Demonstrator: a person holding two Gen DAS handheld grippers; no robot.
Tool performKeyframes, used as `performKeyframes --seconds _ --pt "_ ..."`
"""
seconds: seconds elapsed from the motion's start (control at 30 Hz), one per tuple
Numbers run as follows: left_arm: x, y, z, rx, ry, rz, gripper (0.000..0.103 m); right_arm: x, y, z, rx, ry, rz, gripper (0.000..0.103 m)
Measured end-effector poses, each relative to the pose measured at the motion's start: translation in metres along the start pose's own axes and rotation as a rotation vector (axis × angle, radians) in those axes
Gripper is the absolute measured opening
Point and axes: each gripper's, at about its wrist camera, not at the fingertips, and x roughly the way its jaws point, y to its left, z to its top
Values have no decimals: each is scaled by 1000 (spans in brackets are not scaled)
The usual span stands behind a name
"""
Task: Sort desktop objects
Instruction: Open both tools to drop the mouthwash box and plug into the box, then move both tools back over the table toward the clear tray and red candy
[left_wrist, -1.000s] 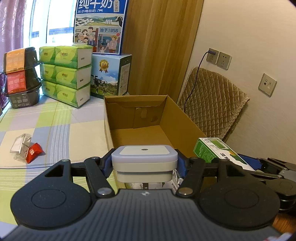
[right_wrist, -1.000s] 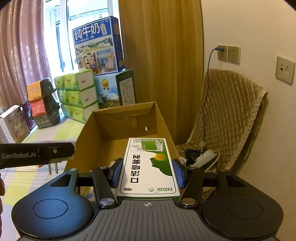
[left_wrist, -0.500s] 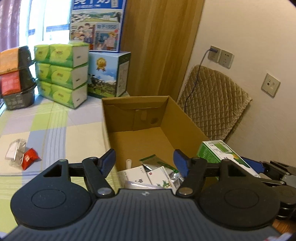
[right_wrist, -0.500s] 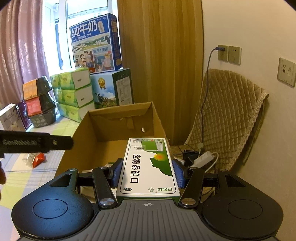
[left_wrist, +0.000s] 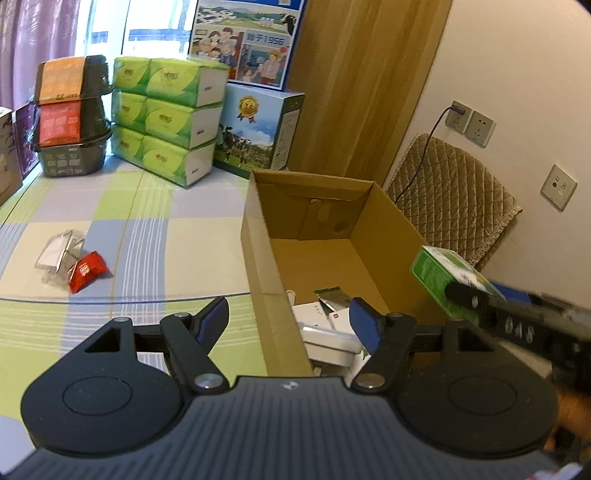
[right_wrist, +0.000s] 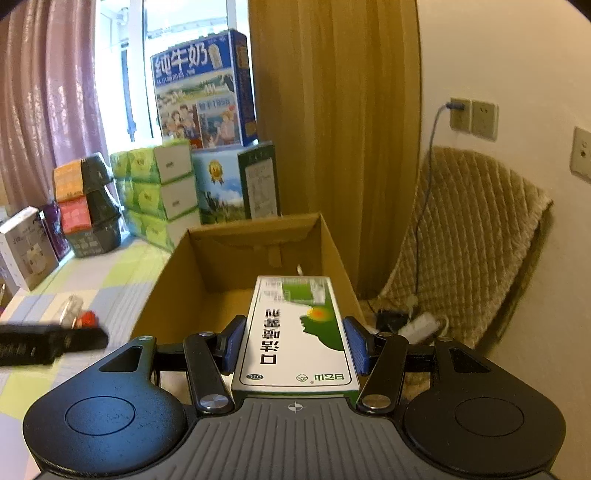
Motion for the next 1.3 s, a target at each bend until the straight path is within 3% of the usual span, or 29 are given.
performKeyframes --seconds 0.17,0.53,0.97,1.3 --pt "-7 11 -4 -17 -4 17 68 9 -6 6 38 -9 14 64" --pt "-29 32 -24 -46 7 41 69 -25 4 -24 90 48 13 69" --pt "-66 55 -43 -58 2 68 81 -58 63 -37 11 78 65 94" --pt "-93 86 -46 -72 -27 116 92 -62 107 -39 -54 83 118 101"
